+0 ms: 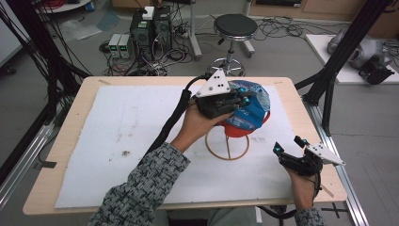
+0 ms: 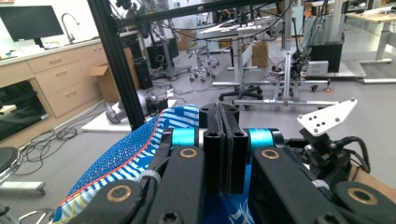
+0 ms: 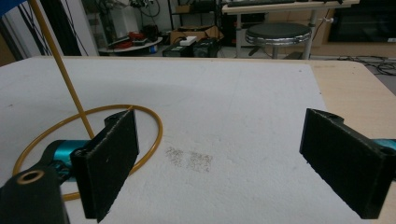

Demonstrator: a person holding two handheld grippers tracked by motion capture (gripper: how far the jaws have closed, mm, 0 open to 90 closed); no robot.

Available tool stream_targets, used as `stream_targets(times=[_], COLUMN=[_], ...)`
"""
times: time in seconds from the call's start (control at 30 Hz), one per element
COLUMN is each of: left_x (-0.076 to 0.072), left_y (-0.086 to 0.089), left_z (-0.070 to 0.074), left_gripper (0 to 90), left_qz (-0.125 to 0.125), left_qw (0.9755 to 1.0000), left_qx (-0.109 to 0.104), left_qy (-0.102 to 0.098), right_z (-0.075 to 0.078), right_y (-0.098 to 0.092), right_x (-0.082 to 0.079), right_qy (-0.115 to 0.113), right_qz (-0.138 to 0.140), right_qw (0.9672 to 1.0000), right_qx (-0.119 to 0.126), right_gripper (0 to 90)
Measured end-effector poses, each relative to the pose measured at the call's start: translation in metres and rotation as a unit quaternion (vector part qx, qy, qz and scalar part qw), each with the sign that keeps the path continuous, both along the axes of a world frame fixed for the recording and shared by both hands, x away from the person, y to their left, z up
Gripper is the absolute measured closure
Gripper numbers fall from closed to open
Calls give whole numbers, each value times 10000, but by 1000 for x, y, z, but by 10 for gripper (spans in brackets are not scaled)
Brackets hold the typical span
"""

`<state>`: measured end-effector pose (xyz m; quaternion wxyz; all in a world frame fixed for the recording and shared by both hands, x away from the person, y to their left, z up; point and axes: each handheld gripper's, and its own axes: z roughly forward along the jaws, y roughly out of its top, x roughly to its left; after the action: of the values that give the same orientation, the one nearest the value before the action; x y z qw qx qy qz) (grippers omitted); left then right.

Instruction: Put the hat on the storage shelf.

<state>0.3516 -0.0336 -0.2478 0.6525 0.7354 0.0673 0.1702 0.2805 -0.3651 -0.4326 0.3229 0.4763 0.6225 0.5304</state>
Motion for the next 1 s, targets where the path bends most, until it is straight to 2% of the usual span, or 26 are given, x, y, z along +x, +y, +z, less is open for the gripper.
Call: stream_targets(times=[0.17, 0.3, 0.6, 0.8, 1.0], left_x=[-8, -11, -4, 5, 7], left_y=[6, 6, -11, -15, -16], left_z=[2, 1, -8, -11, -14], left_gripper=[882, 882, 881, 858, 835], left_qz=[-88, -146, -109, 37, 45], left_qw=[9999, 9998, 9998, 9998, 9998], left_qx=[61, 47, 135, 165, 173], left_qy=[-128, -135, -119, -140, -105], right_z=[0, 0, 0, 0, 0], right_y=[1, 1, 2, 0, -1], right_x=[-1, 0, 1, 1, 1], right_qy=[3, 3, -5, 8, 10], right_qz=[-5, 10, 22, 13, 11], right_qw=[10000, 10000, 10000, 10000, 10000], right_qx=[0, -6, -26, 2, -3], right_gripper=[109, 109, 109, 109, 109])
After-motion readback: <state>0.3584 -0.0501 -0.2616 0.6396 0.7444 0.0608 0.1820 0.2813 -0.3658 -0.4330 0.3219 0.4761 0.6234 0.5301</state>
